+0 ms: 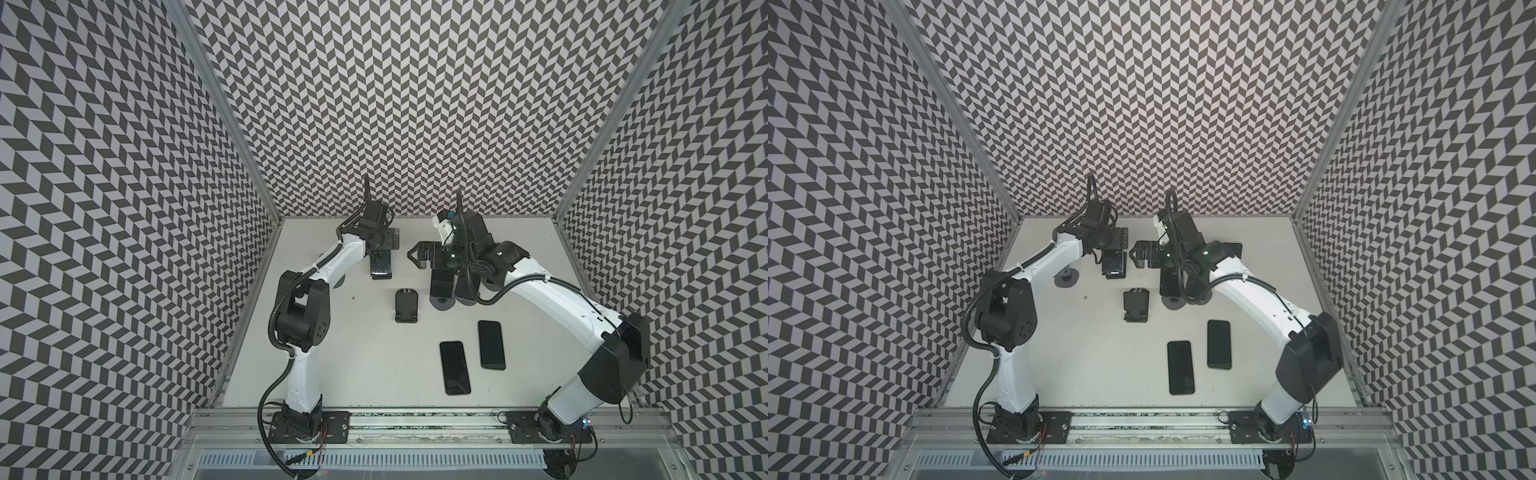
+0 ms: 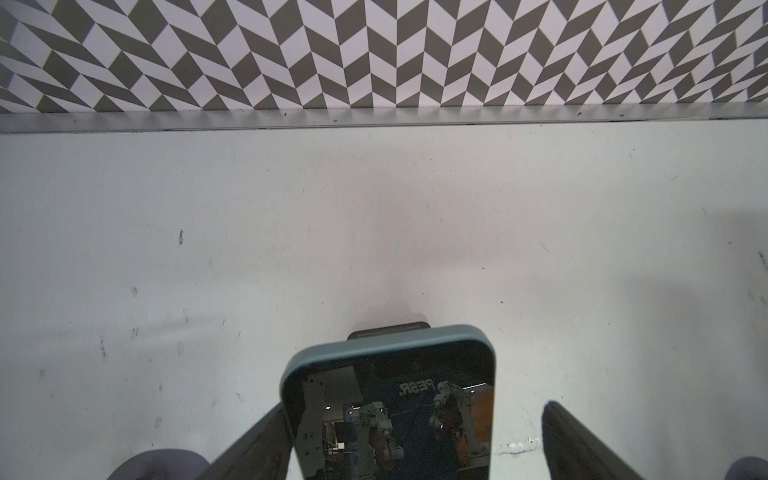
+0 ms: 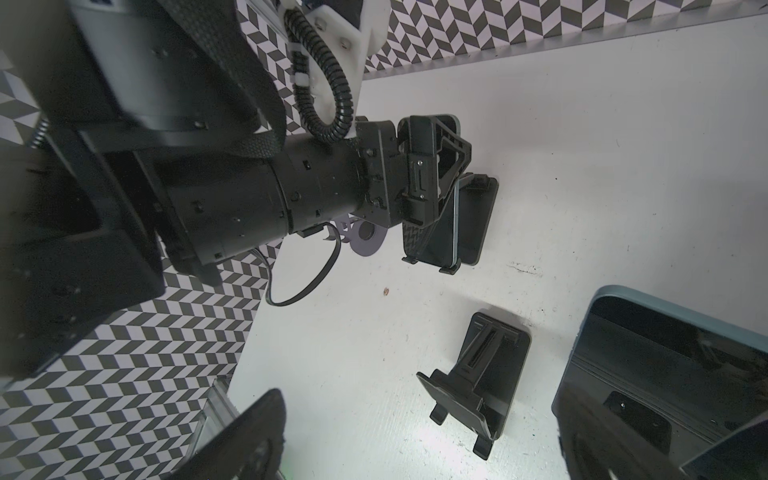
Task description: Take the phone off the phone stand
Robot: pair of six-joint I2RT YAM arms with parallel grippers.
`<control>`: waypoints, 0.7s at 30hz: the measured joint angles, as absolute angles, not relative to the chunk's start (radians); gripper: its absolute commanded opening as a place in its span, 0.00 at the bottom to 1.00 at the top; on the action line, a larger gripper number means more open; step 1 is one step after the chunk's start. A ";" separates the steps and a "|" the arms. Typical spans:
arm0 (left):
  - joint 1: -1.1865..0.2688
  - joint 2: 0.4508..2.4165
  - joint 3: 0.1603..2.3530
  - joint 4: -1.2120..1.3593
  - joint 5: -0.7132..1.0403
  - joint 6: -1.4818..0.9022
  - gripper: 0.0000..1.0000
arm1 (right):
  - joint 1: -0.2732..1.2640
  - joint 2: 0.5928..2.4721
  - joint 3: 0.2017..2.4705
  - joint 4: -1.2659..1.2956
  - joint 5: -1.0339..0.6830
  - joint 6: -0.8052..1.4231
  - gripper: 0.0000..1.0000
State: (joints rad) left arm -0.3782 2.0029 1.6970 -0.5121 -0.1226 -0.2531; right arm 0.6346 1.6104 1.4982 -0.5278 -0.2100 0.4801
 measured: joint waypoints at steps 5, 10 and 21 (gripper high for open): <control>-0.380 2.017 1.697 -0.521 -0.127 -0.252 0.92 | 0.635 1.588 1.470 -0.522 -0.210 0.487 0.98; -0.380 2.022 1.697 -0.527 -0.138 -0.252 0.92 | 0.635 1.571 1.446 -0.521 -0.210 0.490 0.98; -0.380 2.024 1.697 -0.527 -0.159 -0.240 0.89 | 0.635 1.557 1.438 -0.521 -0.205 0.490 0.98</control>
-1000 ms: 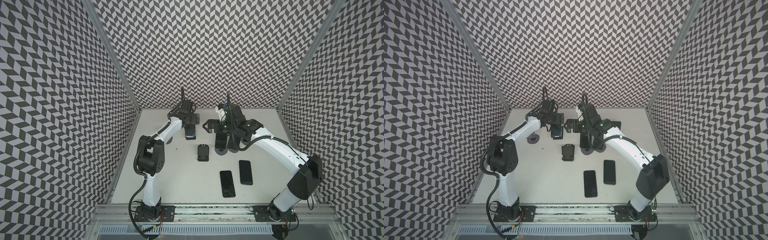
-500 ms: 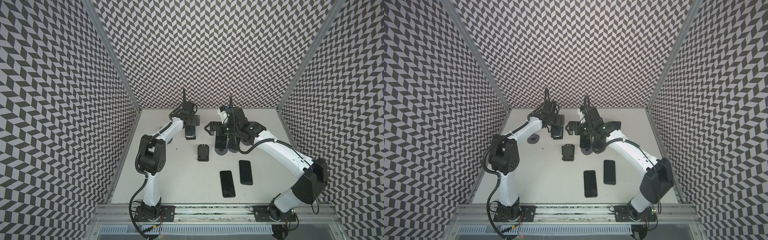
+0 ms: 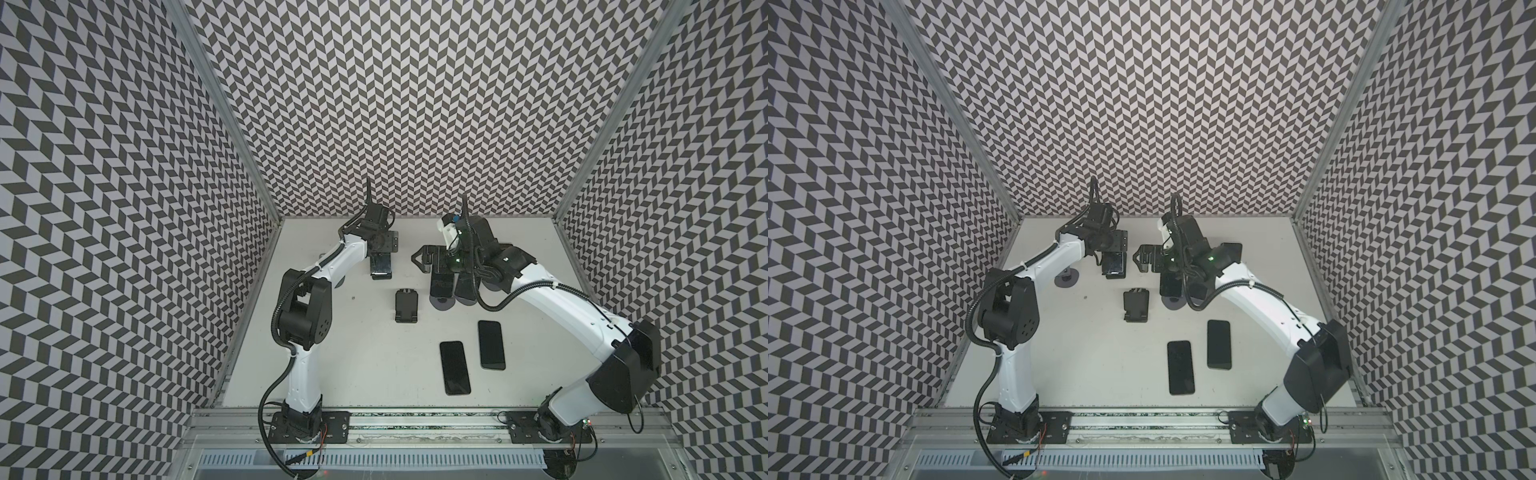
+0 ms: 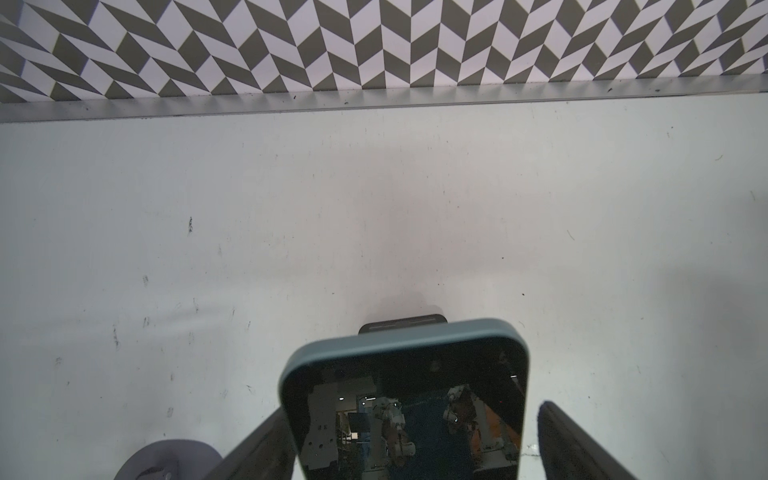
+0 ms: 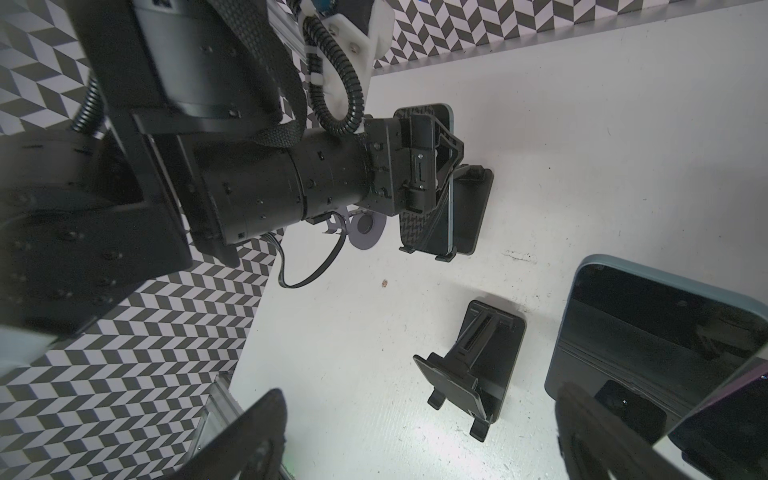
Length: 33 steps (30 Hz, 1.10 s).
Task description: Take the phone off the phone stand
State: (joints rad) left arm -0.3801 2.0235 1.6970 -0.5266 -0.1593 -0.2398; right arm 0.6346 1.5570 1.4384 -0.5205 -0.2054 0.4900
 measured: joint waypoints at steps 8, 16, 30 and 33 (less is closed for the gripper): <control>-0.380 2.045 1.698 -0.536 -0.163 -0.231 0.84 | 0.635 1.557 1.423 -0.514 -0.206 0.490 0.98; -0.382 2.053 1.698 -0.550 -0.163 -0.228 0.79 | 0.635 1.556 1.415 -0.509 -0.207 0.490 0.98; -0.386 2.053 1.699 -0.549 -0.162 -0.228 0.75 | 0.635 1.556 1.403 -0.508 -0.207 0.490 0.98; -0.386 2.053 1.699 -0.549 -0.162 -0.228 0.75 | 0.635 1.556 1.403 -0.507 -0.207 0.490 0.98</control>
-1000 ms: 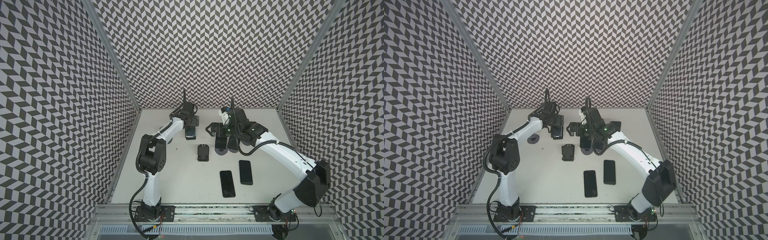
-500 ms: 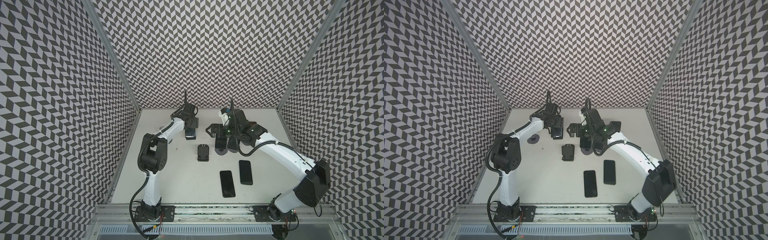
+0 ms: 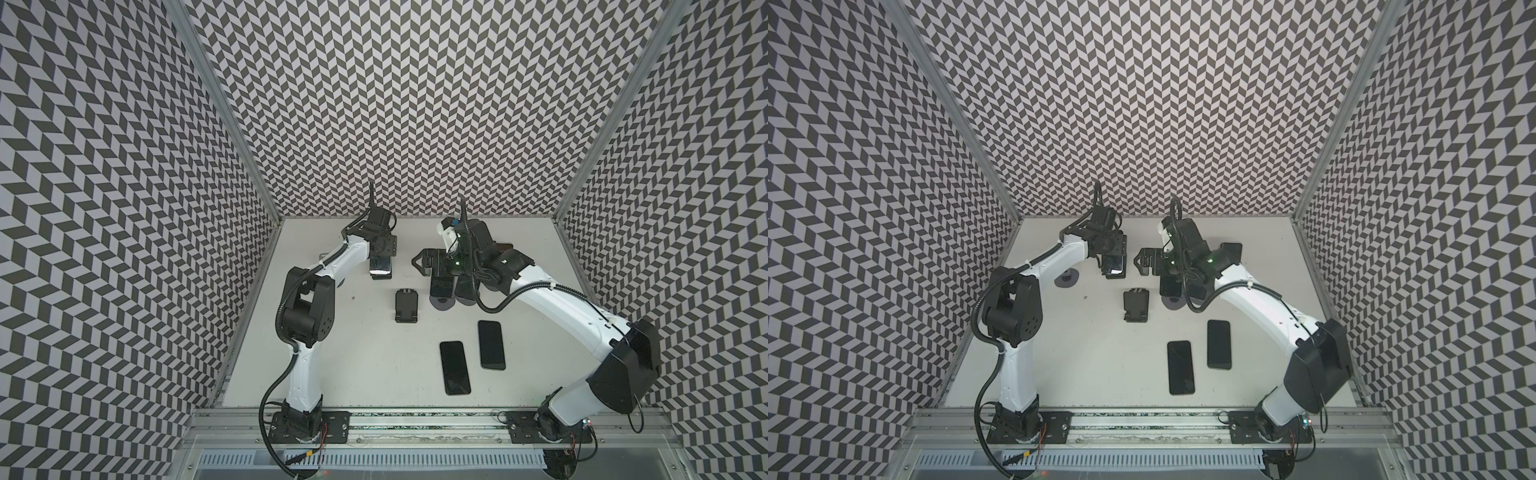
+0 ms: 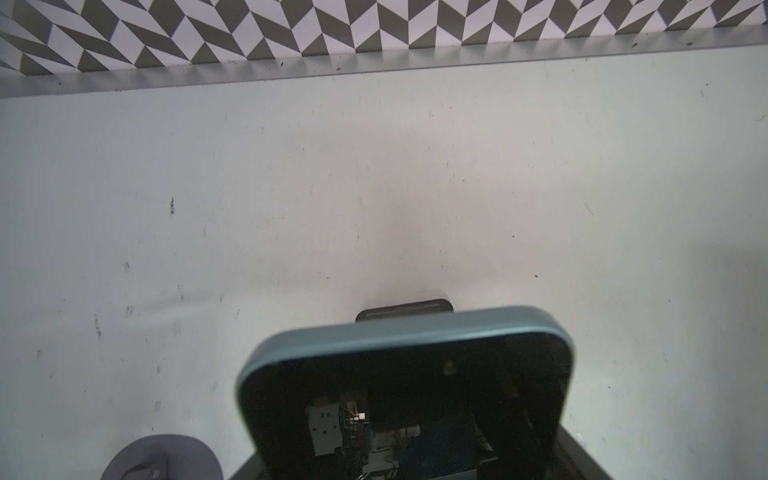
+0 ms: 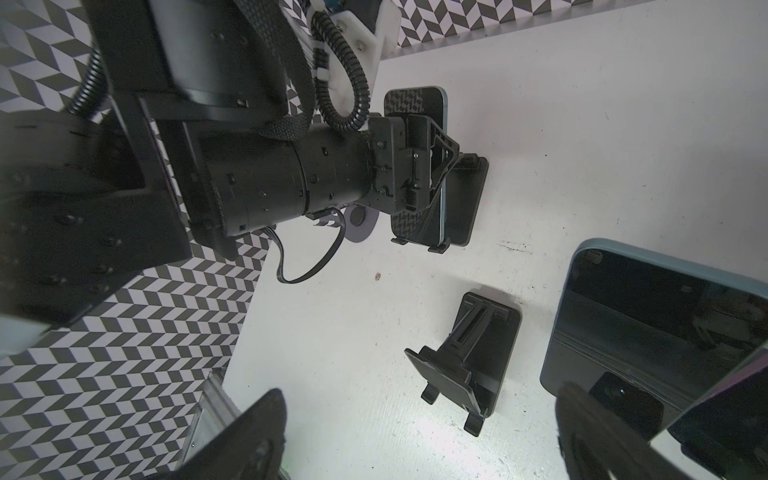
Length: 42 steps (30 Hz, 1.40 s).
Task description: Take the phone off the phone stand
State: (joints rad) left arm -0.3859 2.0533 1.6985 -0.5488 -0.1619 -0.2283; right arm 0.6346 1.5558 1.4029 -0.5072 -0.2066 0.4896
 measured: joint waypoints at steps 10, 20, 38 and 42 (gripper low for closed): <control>-0.386 2.053 1.699 -0.548 -0.160 -0.229 0.74 | 0.635 1.545 1.397 -0.507 -0.207 0.490 0.98; -0.386 2.053 1.699 -0.548 -0.159 -0.229 0.73 | 0.635 1.543 1.390 -0.500 -0.207 0.490 0.98; -0.383 2.042 1.670 -0.514 -0.133 -0.229 0.71 | 0.635 1.543 1.388 -0.501 -0.206 0.499 0.97; -0.383 2.030 1.653 -0.500 -0.129 -0.229 0.71 | 0.635 1.543 1.388 -0.502 -0.206 0.500 0.97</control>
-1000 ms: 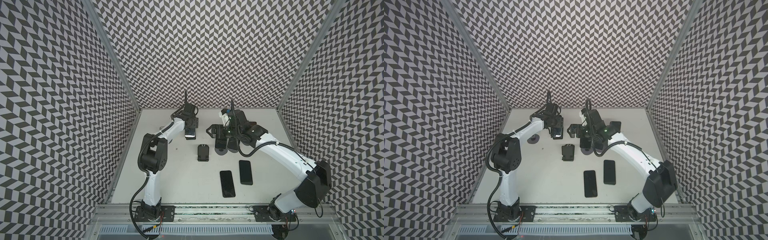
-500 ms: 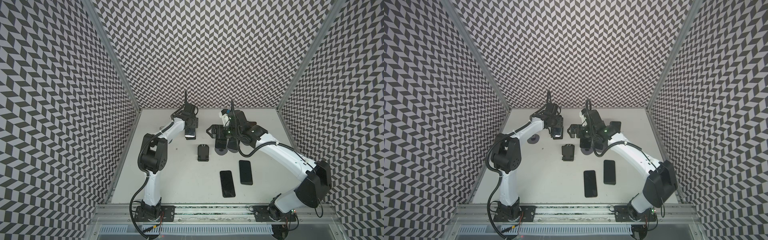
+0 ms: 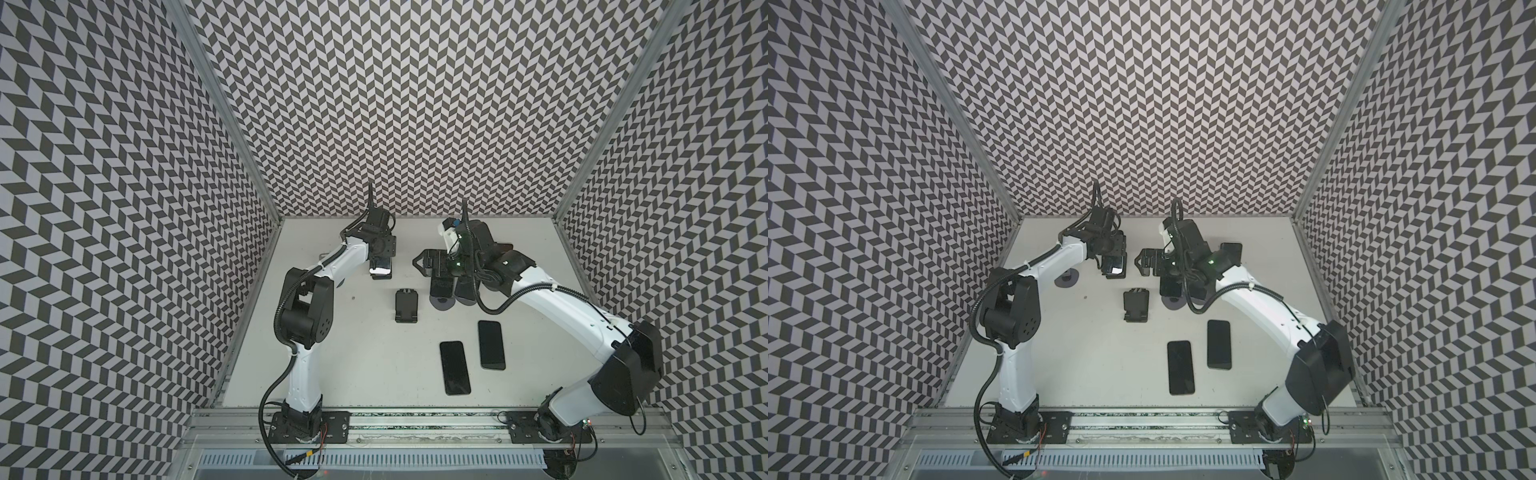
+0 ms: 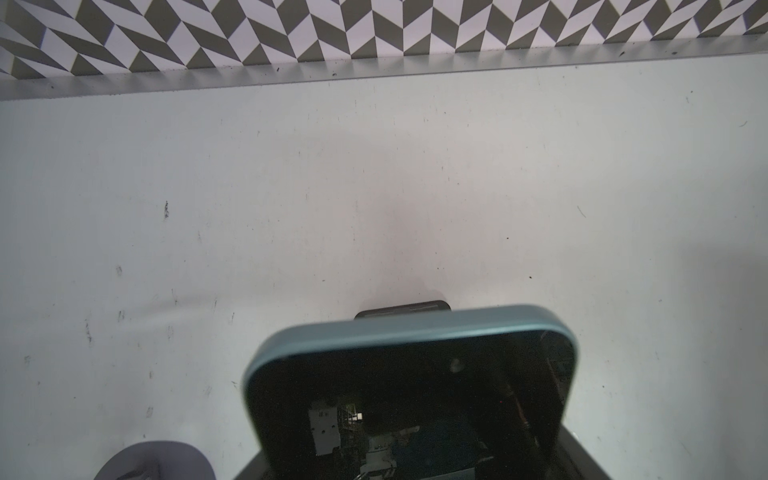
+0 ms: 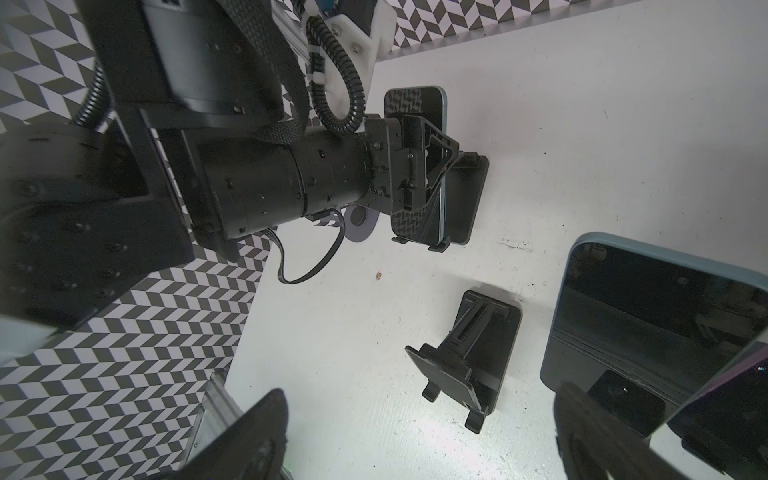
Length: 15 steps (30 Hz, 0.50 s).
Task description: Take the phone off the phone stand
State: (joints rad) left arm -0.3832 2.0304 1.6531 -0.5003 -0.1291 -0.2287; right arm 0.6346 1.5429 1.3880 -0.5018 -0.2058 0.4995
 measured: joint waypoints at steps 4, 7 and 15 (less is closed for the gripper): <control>-0.383 2.020 1.640 -0.492 -0.126 -0.228 0.71 | 0.635 1.543 1.388 -0.502 -0.205 0.507 0.97; -0.383 2.020 1.635 -0.484 -0.125 -0.226 0.67 | 0.635 1.543 1.388 -0.503 -0.202 0.511 0.97; -0.383 2.003 1.609 -0.463 -0.118 -0.214 0.65 | 0.635 1.543 1.388 -0.505 -0.191 0.528 0.97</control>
State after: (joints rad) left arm -0.3832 2.0026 1.6093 -0.4629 -0.1177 -0.2142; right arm 0.6346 1.5429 1.3880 -0.5045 -0.1913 0.5282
